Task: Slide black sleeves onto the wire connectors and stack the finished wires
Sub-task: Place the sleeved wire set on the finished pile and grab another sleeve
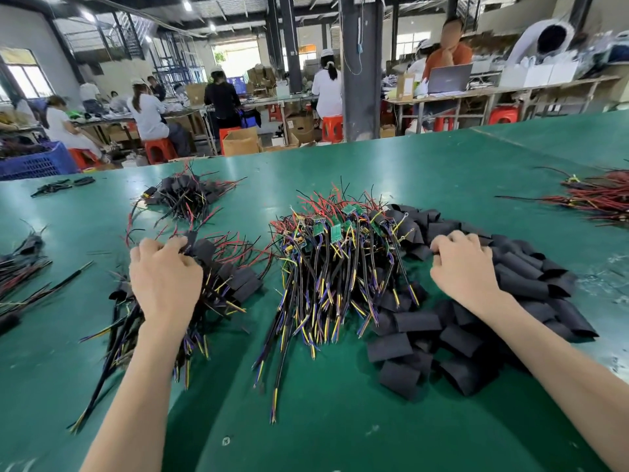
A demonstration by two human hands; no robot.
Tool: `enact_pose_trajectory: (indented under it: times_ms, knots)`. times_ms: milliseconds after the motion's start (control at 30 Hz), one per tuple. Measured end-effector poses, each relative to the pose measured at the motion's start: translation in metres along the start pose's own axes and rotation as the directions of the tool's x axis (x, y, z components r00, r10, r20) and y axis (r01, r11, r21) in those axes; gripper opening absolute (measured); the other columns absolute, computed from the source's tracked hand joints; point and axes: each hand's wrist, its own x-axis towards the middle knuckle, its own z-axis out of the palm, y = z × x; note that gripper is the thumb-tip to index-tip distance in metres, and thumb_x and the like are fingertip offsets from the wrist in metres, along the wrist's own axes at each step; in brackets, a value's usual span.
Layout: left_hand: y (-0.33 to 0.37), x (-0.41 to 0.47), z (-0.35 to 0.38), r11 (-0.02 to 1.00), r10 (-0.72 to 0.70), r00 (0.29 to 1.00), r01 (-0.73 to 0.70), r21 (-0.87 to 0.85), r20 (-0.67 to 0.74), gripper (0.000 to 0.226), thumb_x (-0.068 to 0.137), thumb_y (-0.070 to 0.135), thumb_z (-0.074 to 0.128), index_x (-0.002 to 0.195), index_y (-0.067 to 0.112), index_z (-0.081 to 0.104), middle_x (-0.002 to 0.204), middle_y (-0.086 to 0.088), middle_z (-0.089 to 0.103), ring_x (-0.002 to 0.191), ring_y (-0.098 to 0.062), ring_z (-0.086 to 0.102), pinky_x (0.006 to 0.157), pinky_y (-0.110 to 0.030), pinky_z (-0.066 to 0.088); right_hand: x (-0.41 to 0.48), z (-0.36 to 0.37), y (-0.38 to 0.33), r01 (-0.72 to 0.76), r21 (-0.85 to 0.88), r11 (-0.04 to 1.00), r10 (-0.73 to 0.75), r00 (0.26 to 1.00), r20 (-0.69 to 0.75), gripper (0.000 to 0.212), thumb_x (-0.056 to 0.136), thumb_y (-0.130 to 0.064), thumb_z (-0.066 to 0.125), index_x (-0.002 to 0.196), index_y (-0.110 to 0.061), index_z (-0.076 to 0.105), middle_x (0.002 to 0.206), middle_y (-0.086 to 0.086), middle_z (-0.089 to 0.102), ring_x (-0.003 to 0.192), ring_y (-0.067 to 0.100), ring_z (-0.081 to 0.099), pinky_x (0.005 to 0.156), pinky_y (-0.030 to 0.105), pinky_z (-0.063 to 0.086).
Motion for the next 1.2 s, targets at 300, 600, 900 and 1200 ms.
enact_pose_trajectory:
  times_ms: [300,600,900,1200]
  knots:
    - [0.008,-0.009,0.011,0.975,0.142,0.978,-0.166,0.148,0.155,0.046,0.083,0.019,0.063,0.120,-0.006,0.054,0.125,-0.022,0.053,0.117,-0.039,0.047,0.097,-0.051,0.033,-0.003,-0.002,-0.002,-0.056,-0.016,0.998,0.057,0.994,0.094,0.032,0.086,-0.017,0.050,0.118,-0.014,0.052,0.122,0.011,0.047,0.117,0.031,0.037,0.093,0.045,0.033]
    - [0.016,-0.015,0.017,0.969,0.169,0.976,-0.190,0.158,0.137,0.058,0.080,0.033,0.068,0.123,-0.003,0.054,0.137,-0.019,0.046,0.130,-0.034,0.037,0.110,-0.047,0.018,-0.012,0.004,-0.016,0.001,0.021,1.000,-0.003,0.993,0.117,0.044,0.080,-0.009,0.054,0.123,-0.013,0.046,0.123,0.010,0.043,0.119,0.030,0.034,0.095,0.048,0.036]
    - [0.093,-0.023,0.016,0.942,0.323,0.935,-0.301,-0.149,0.146,0.029,0.086,0.024,0.059,0.111,0.010,0.064,0.115,-0.012,0.059,0.111,-0.031,0.047,0.095,-0.041,0.035,-0.015,0.012,-0.015,0.099,0.004,0.995,-0.099,0.994,0.054,0.043,0.078,-0.005,0.052,0.120,-0.012,0.047,0.117,0.008,0.046,0.112,0.028,0.040,0.084,0.039,0.040]
    - [0.172,-0.028,0.061,0.923,0.378,0.845,-0.312,-0.224,0.379,0.030,0.092,0.034,0.051,0.099,0.007,0.063,0.100,-0.009,0.062,0.099,-0.028,0.056,0.082,-0.036,0.044,-0.014,0.004,-0.006,0.028,0.054,0.998,-0.032,0.996,0.082,0.047,0.075,-0.006,0.053,0.122,-0.006,0.048,0.113,0.016,0.050,0.106,0.036,0.043,0.083,0.042,0.039]
